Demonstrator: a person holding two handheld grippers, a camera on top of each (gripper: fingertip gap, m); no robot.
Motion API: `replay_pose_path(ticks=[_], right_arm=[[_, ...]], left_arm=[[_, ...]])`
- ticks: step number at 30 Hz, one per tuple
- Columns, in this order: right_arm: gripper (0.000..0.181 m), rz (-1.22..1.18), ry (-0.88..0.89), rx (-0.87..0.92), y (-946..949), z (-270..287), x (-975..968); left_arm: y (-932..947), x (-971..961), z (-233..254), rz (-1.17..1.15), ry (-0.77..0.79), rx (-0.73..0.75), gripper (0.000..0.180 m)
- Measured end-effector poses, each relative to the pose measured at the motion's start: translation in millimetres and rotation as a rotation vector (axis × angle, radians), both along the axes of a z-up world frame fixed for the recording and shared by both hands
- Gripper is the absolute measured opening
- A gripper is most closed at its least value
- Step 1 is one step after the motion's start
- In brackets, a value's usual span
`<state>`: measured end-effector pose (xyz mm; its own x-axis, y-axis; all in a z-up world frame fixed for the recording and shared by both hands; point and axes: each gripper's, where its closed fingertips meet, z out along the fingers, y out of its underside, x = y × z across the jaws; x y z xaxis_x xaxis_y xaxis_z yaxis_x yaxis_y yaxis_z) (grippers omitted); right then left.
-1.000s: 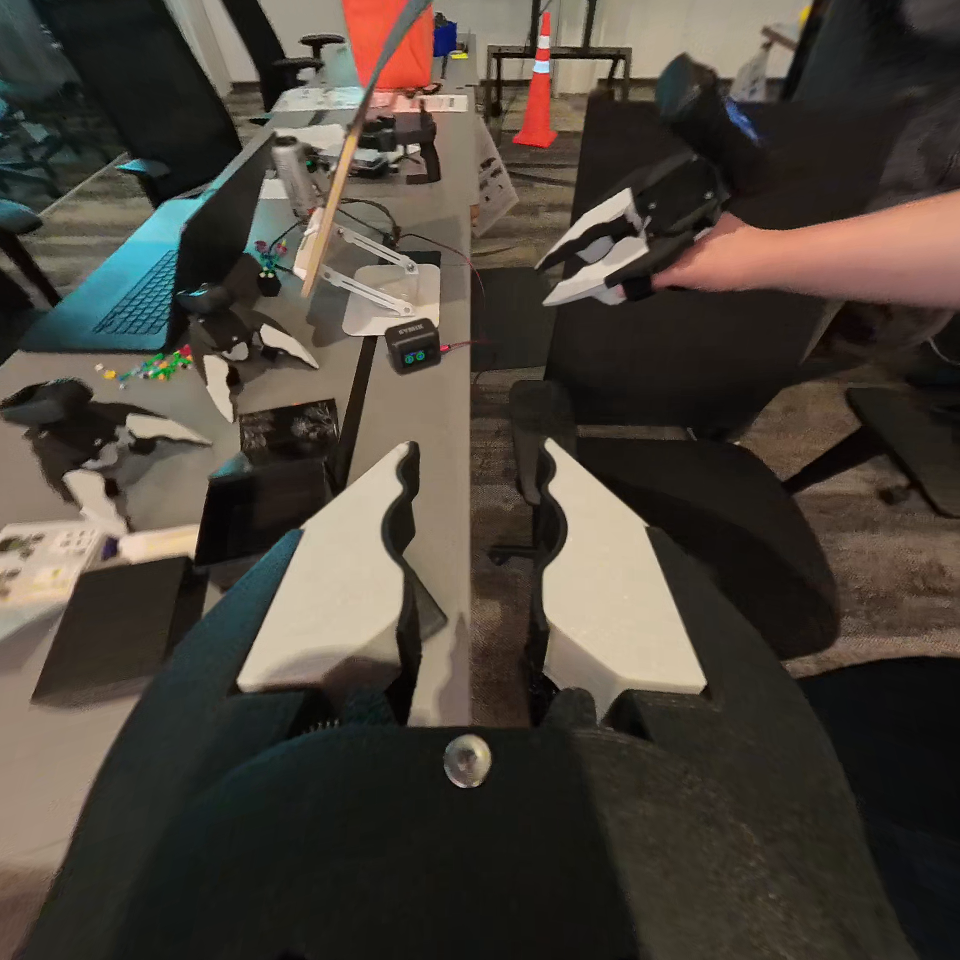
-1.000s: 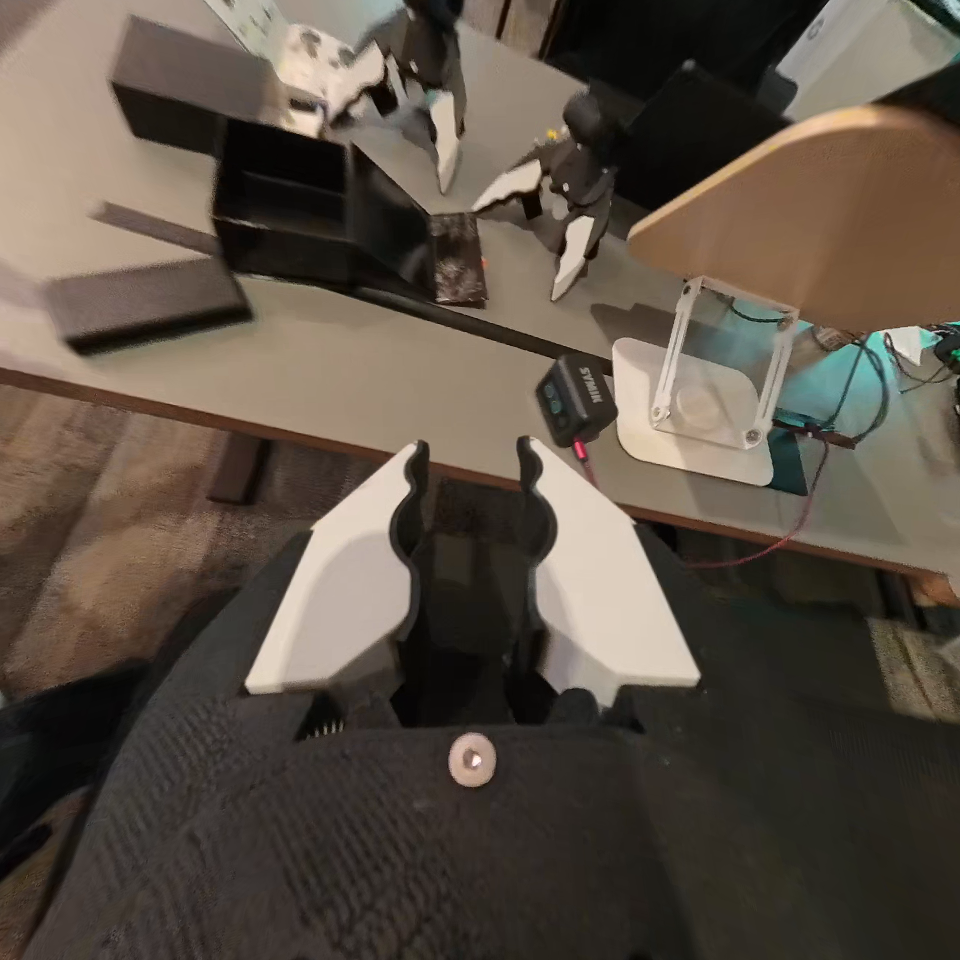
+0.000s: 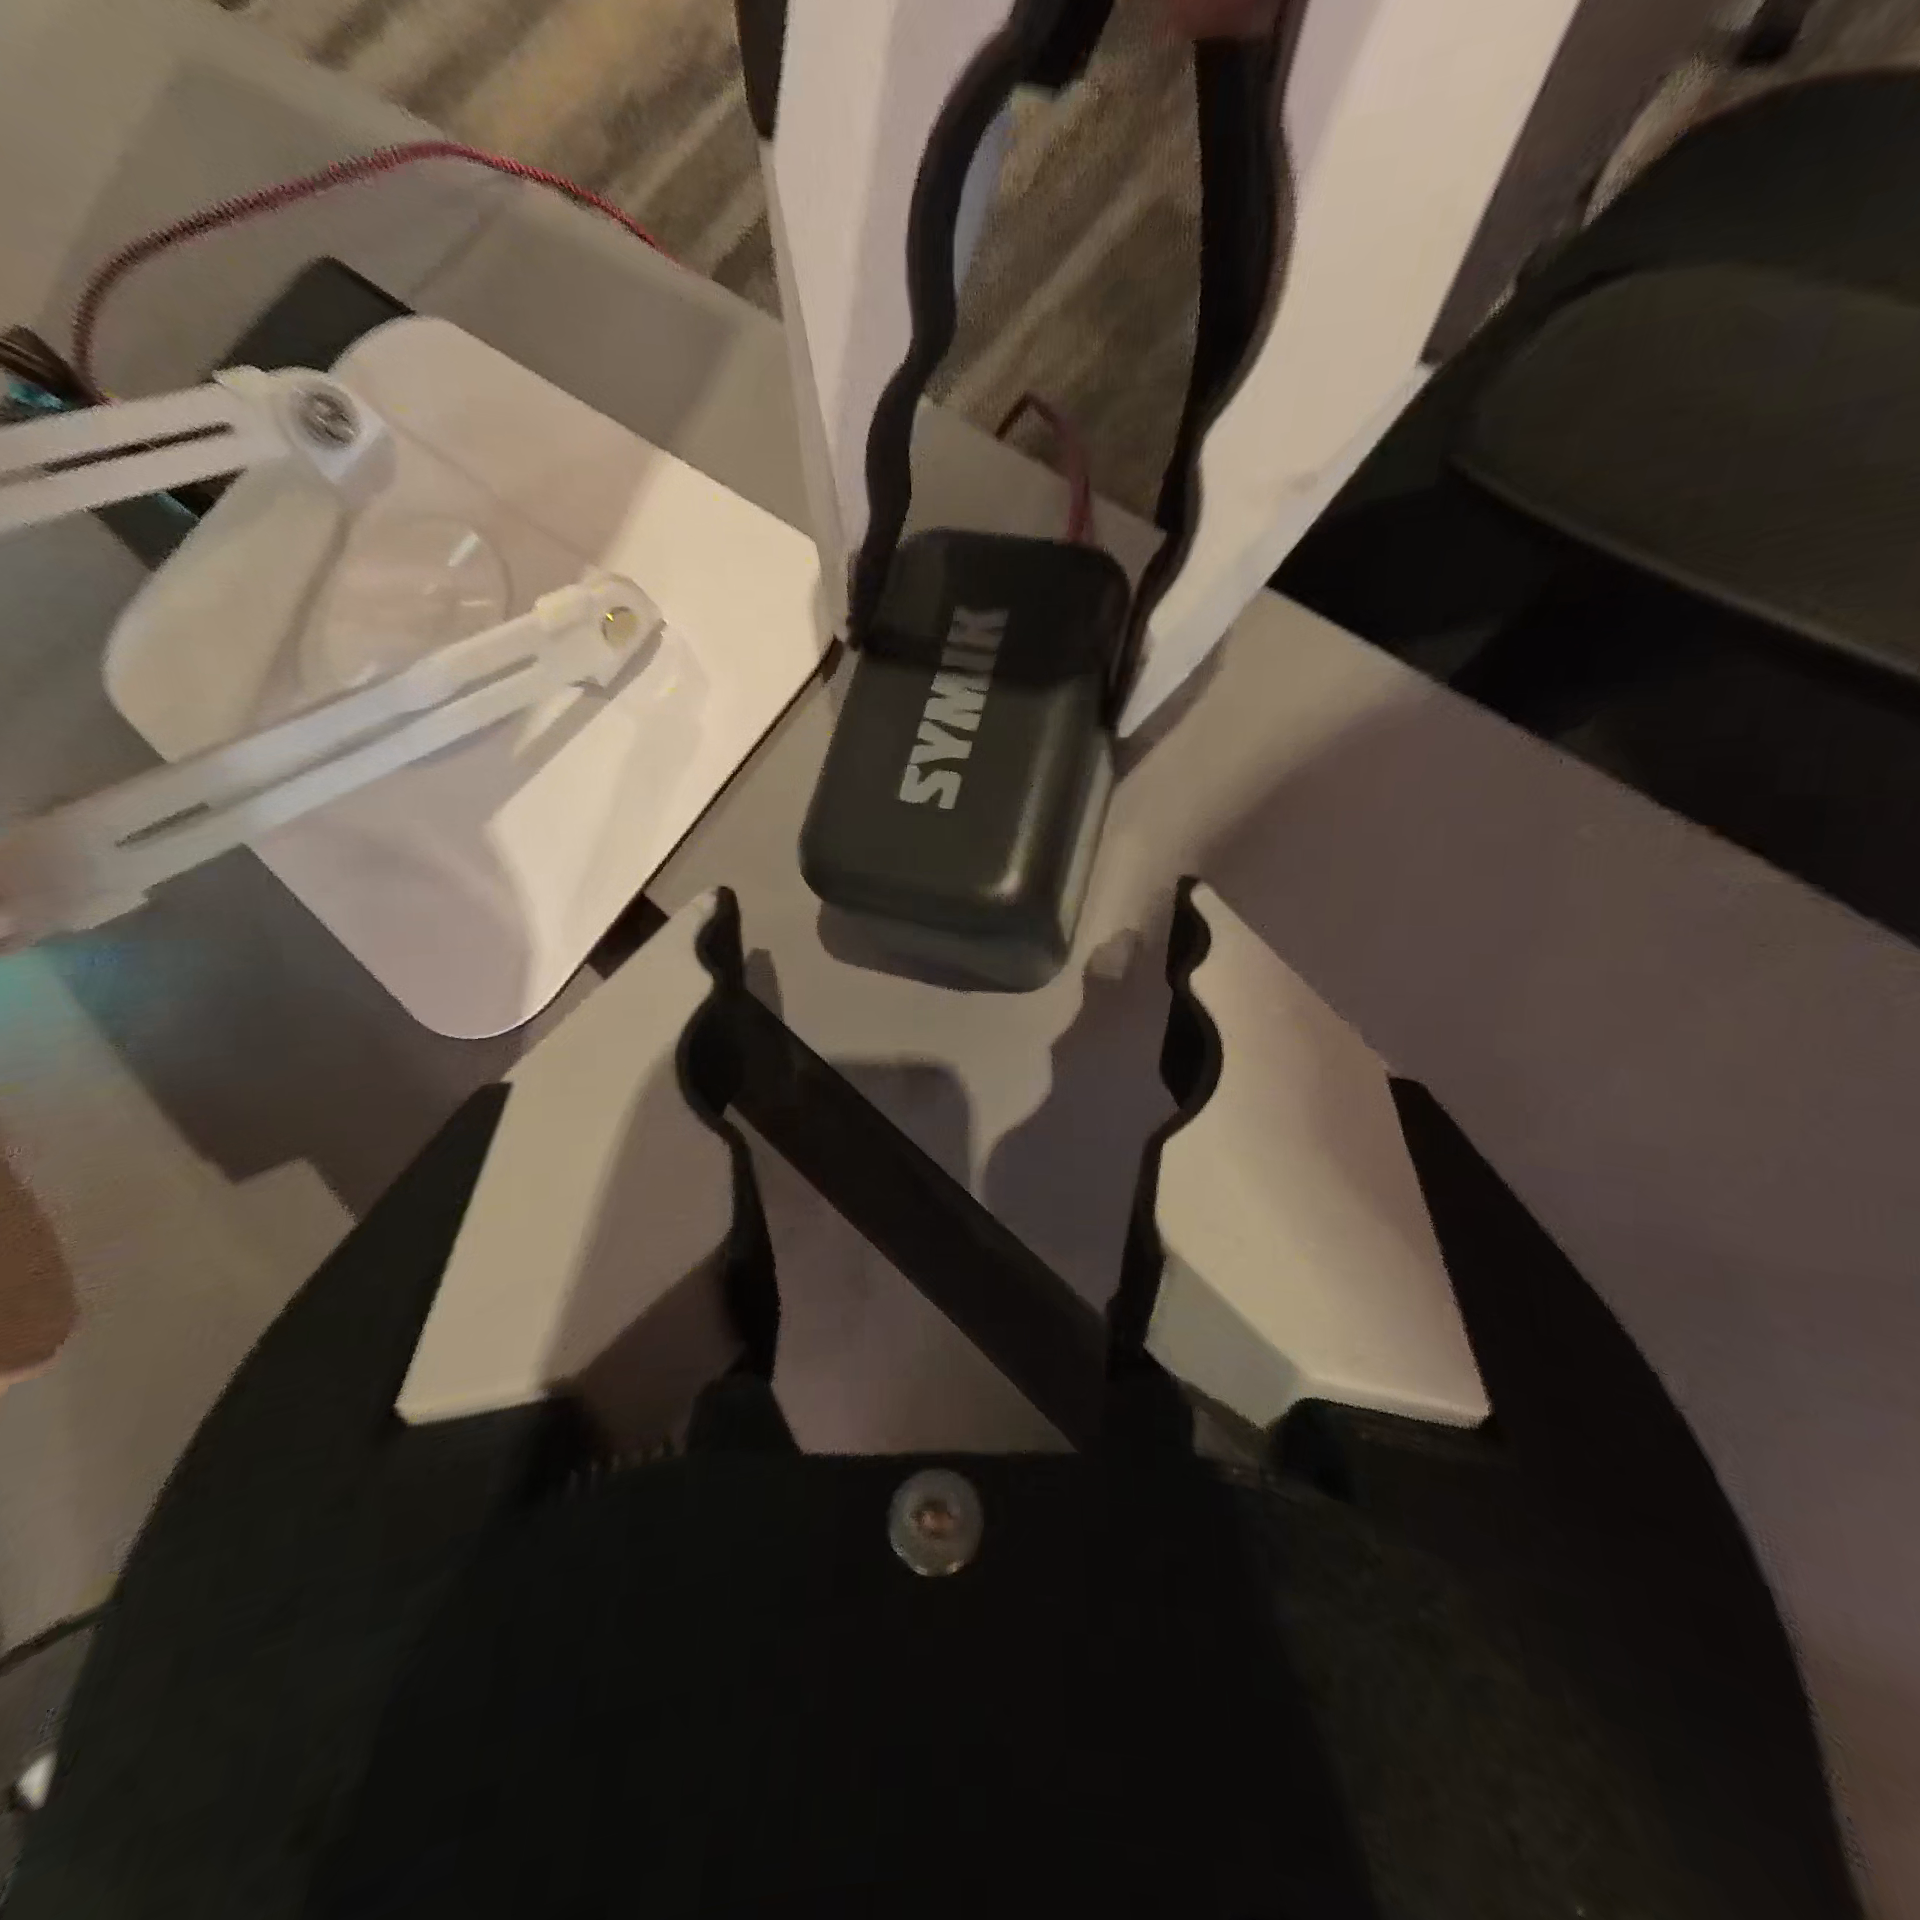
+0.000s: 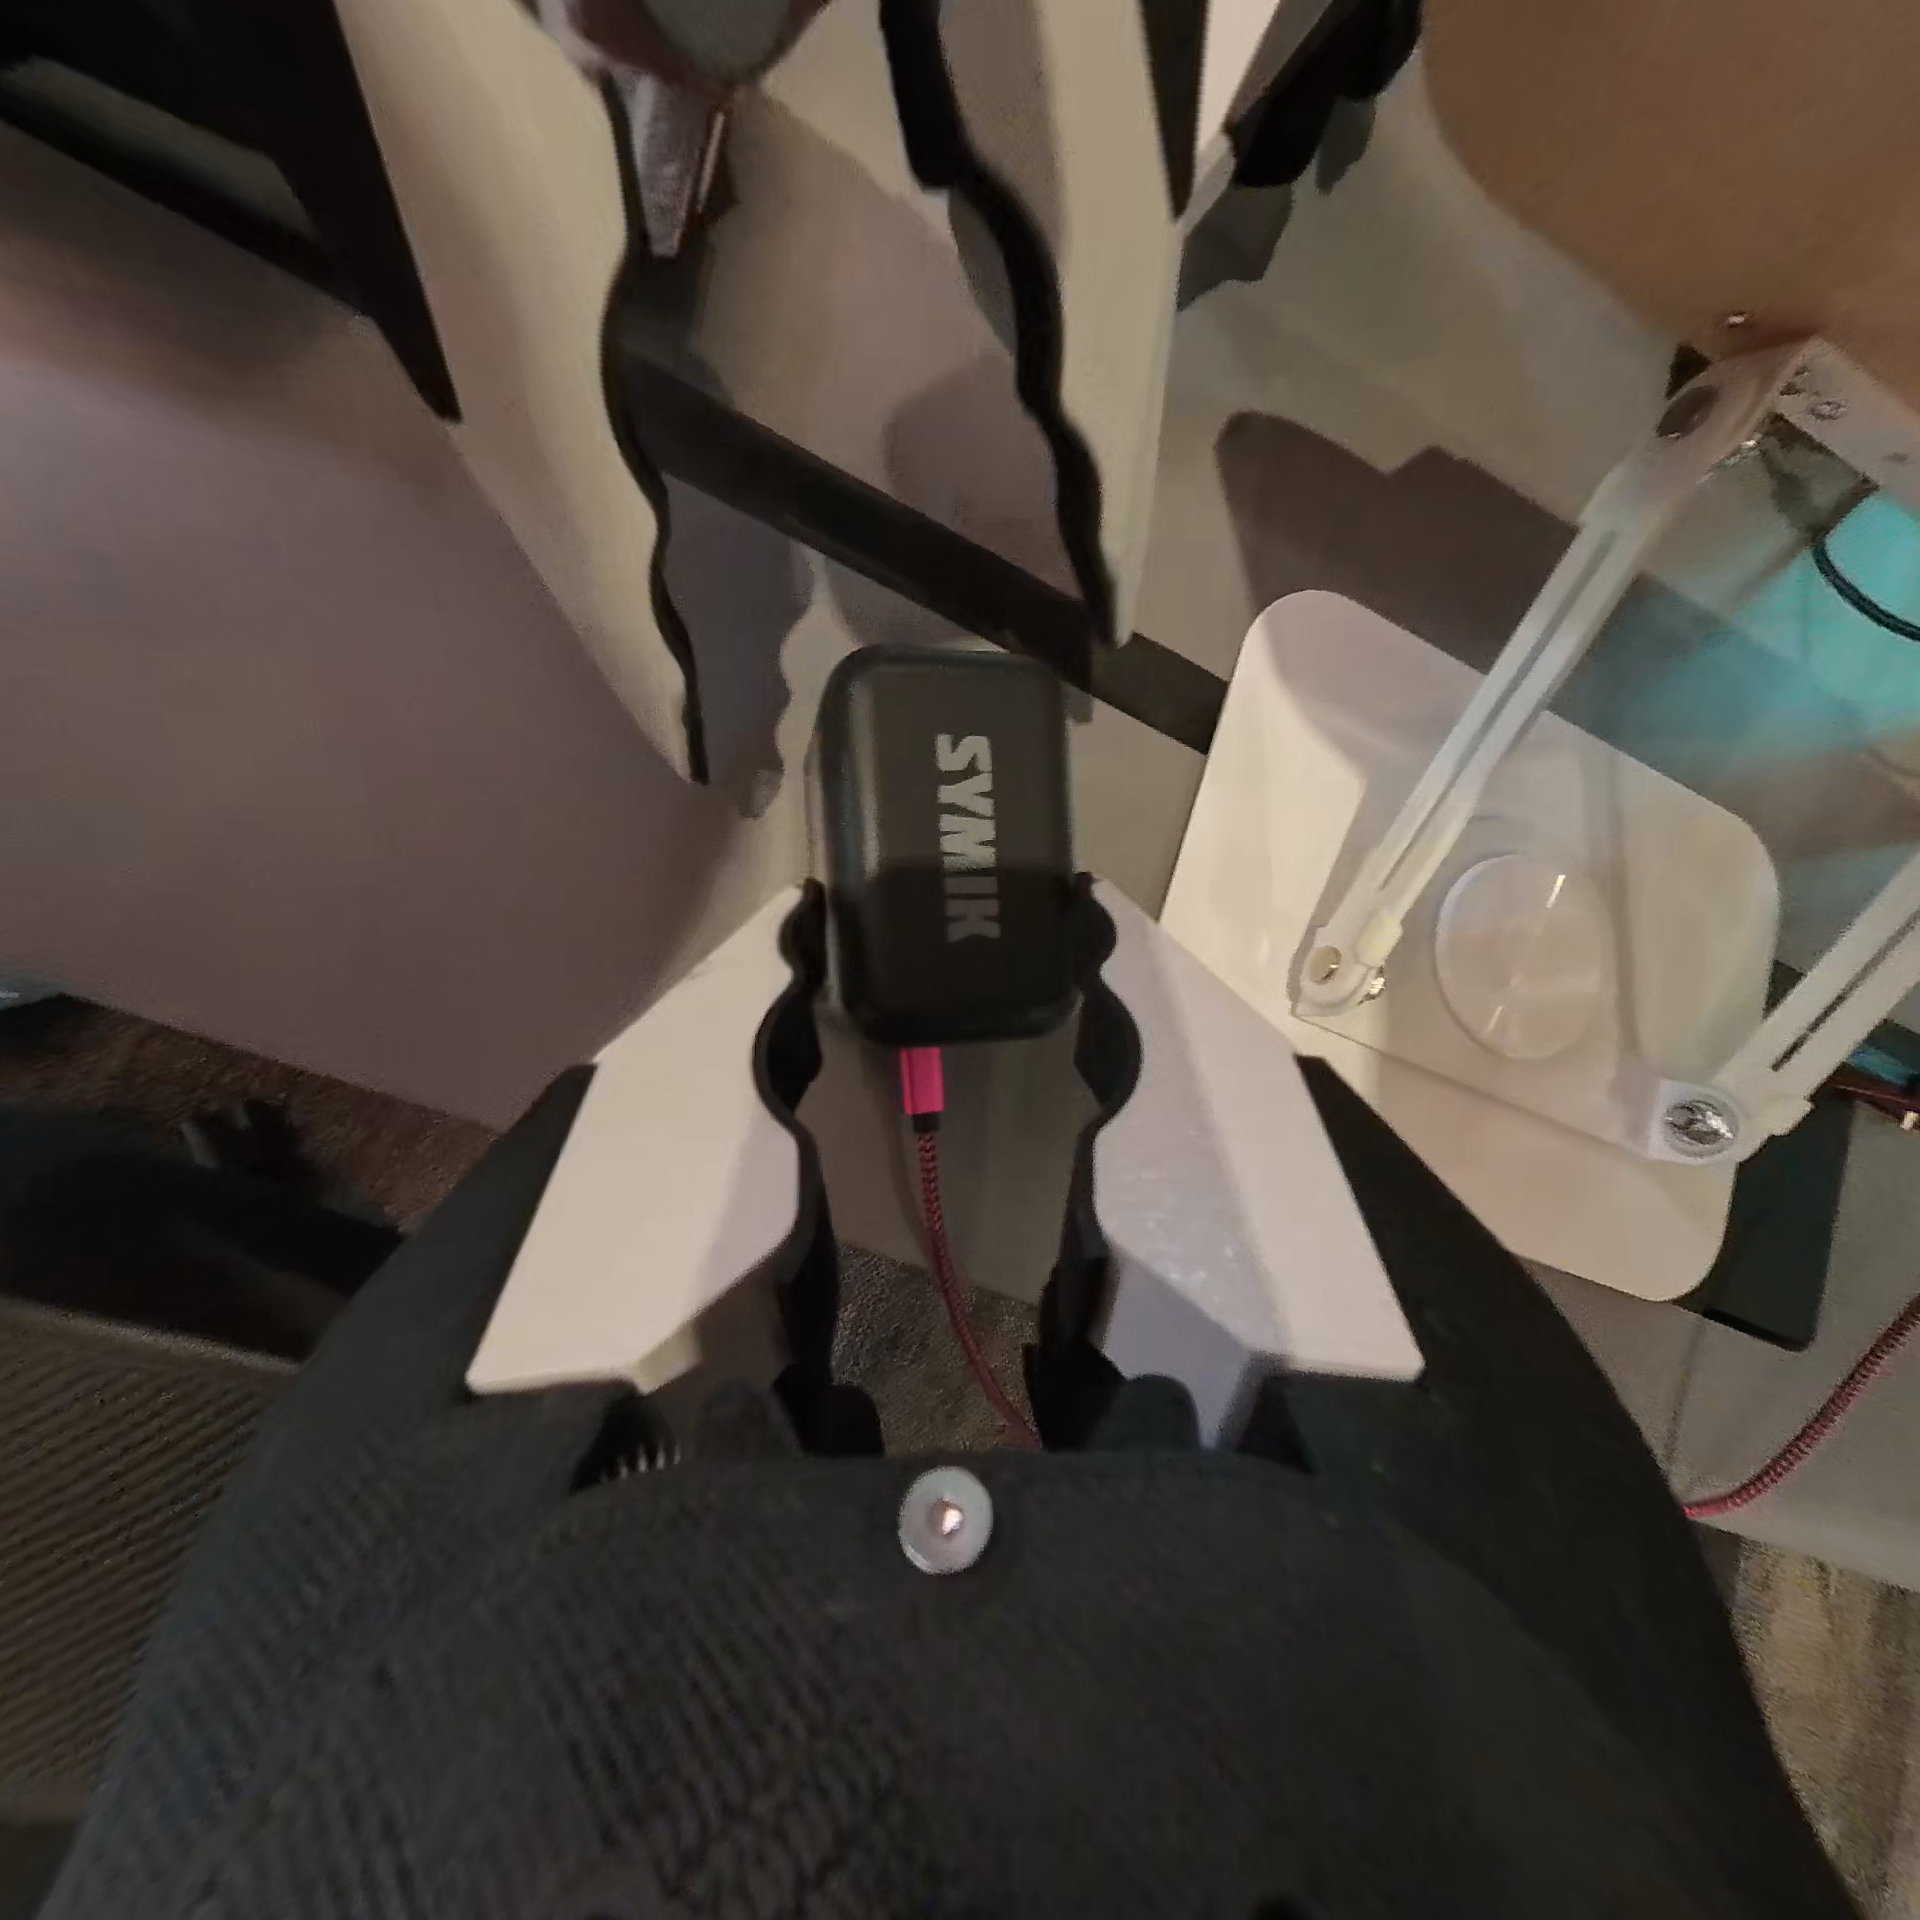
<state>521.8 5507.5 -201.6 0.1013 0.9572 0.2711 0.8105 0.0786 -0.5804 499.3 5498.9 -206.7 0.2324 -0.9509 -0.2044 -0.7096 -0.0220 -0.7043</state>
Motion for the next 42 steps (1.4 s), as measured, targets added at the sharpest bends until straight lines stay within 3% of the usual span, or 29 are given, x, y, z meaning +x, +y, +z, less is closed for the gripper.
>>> replay_pose_path(ticks=[4,10,23,30,35,42], right_arm=[[0.046,-0.005,0.006,-0.044,1.4,0.9,0.2],[0.045,-0.011,0.021,-0.136,2.9,2.4,1.4],[0.046,-0.017,0.128,-0.754,10.7,13.2,2.1],[0.042,-0.080,0.305,-1.059,24.9,19.7,1.2],[0.034,-0.140,0.439,-1.103,42.1,23.7,1.3],[0.039,-0.217,0.461,-1.044,53.7,20.1,0.2]], left_arm=[[9.5,9.1,-15.3,-0.032,0.016,-0.052,0.058],[10.0,16.0,-20.6,-0.065,-0.010,-0.107,0.056],[8.7,15.7,-26.2,-0.076,-0.027,-0.086,0.059],[7.4,13.8,-29.6,-0.059,-0.021,-0.097,0.055],[6.4,12.4,-31.6,-0.055,-0.007,-0.102,0.055],[6.4,12.0,-32.6,-0.044,0.001,-0.108,0.055]])
